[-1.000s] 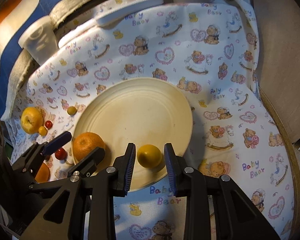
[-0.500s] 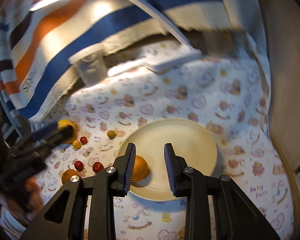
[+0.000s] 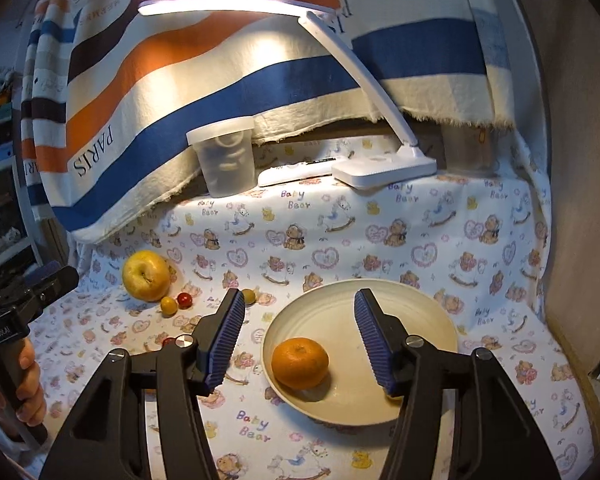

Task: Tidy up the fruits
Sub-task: 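Lower the left tool onto the second orange and close its fingers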

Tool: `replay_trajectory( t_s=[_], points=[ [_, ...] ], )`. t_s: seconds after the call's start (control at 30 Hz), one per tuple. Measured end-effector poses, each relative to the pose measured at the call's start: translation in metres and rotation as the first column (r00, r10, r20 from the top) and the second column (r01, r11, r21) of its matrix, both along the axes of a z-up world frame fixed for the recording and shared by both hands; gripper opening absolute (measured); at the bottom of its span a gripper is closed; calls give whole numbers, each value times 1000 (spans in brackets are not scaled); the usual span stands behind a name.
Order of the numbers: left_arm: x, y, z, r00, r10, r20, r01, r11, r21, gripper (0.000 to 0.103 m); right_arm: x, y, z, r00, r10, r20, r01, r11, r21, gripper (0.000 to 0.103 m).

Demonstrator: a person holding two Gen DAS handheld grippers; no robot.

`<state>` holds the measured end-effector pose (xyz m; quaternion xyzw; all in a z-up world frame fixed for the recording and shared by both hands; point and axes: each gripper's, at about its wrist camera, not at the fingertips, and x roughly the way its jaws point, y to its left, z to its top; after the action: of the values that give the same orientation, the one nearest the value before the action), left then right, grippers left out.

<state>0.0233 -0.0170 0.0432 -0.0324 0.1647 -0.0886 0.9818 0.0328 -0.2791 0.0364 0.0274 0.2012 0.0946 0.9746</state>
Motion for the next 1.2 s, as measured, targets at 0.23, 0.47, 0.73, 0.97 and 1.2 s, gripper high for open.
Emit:
replay_trajectory(
  t_s=[0.23, 0.47, 0.73, 0.97, 1.2],
  points=[
    [-19, -13, -12, 995, 55, 86, -61, 996, 68, 103, -5, 10, -6, 999, -17, 46, 19, 999, -41, 76],
    [-9, -14, -23, 997, 76, 31, -78, 994, 72, 103, -8, 5, -5, 998, -19, 66, 19, 1000, 4, 87],
    [5, -11, -33, 995, 63, -71, -60, 997, 53, 103, -7, 1, -5, 998, -27, 59, 26, 999, 29, 87],
    [27, -24, -49, 964, 23, -264, 3, 995, 99, 81, -7, 4, -7, 998, -32, 51, 31, 999, 19, 89],
    [42, -32, -75, 893, -83, -442, 106, 994, 26, 59, -3, 3, -9, 999, -26, 27, 25, 999, 28, 89]
  ],
)
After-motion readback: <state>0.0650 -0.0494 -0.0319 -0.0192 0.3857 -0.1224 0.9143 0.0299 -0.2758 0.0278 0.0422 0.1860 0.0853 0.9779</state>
